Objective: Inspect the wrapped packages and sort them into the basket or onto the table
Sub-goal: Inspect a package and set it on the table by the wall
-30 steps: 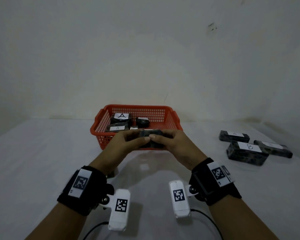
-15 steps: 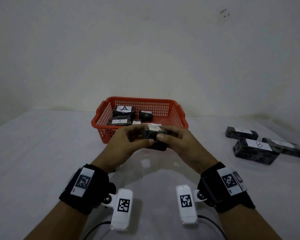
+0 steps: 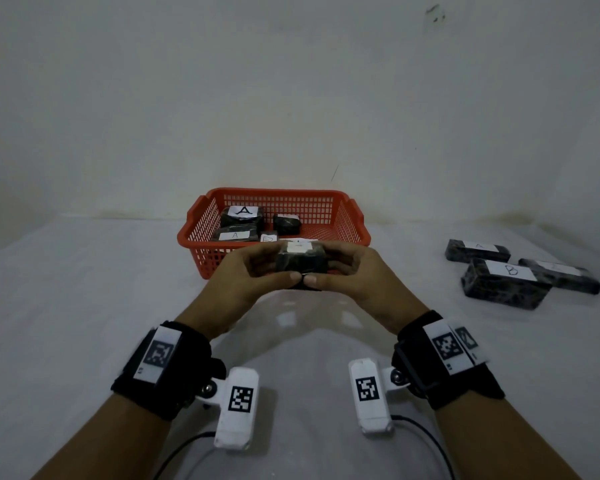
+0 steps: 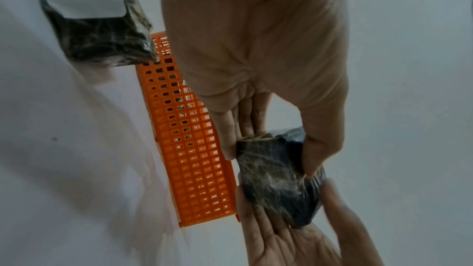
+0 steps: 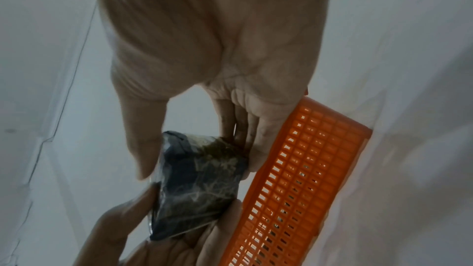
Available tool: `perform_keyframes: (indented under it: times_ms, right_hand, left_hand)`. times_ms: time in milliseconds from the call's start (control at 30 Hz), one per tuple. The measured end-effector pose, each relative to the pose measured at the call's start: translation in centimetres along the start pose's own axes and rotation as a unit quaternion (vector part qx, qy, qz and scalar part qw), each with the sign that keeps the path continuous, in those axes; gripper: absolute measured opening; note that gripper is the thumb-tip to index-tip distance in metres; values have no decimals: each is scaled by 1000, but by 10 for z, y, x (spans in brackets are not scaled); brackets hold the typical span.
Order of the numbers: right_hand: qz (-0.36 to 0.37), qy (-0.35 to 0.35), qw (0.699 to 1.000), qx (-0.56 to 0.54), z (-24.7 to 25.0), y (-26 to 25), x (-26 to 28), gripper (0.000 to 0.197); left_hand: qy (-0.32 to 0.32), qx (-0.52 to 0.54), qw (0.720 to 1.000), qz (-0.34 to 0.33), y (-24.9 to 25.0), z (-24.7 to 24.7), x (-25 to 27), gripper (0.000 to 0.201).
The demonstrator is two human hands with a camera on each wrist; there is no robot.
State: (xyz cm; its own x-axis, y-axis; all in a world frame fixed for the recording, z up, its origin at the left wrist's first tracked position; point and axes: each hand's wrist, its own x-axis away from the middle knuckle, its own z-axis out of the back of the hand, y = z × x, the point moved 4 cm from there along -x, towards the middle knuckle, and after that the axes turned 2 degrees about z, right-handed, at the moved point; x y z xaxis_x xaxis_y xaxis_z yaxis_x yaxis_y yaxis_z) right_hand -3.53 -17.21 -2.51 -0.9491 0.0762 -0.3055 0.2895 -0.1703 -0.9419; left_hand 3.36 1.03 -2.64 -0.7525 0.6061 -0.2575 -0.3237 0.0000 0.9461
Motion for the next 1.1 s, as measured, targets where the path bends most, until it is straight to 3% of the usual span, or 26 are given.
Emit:
perform_keyframes:
  times_ms: [233,367,467,567,633,767,867,1100]
  right_hand:
    - [9,10,1000,0,2,0,0,38]
    - [-52,-34,996,-57,-7,4,0,44]
    - [-102,-26,990,-98,-9,7,2,38]
    - [-87,-2,991,-100,-5,8,1,28]
    - [-69,16,994,-78,-2,8,0,26]
    - [-64,32,996,-61,-2,12,-1,26]
    - [-65,27,997,-44,-5,14,-2,31]
    - [-43,28,998,-35,-2,12,1,31]
  left_hand:
    - [5,20,1000,2,1,2,3,51]
    - [12,16,1000,-16,0,3,2,62]
    - [-3,-3,1000,-17,-2,-3,4,66]
    - [-16,0,1000,-6,-4,-10,3,68]
    - [-14,20,1000,18,-6,-12,2,63]
    - [47,-5,999,13,-7,-10,1,26]
    - [63,-9,998,10,-9,-8,0,25]
    - [29,24,999,18,-8,-11,2,32]
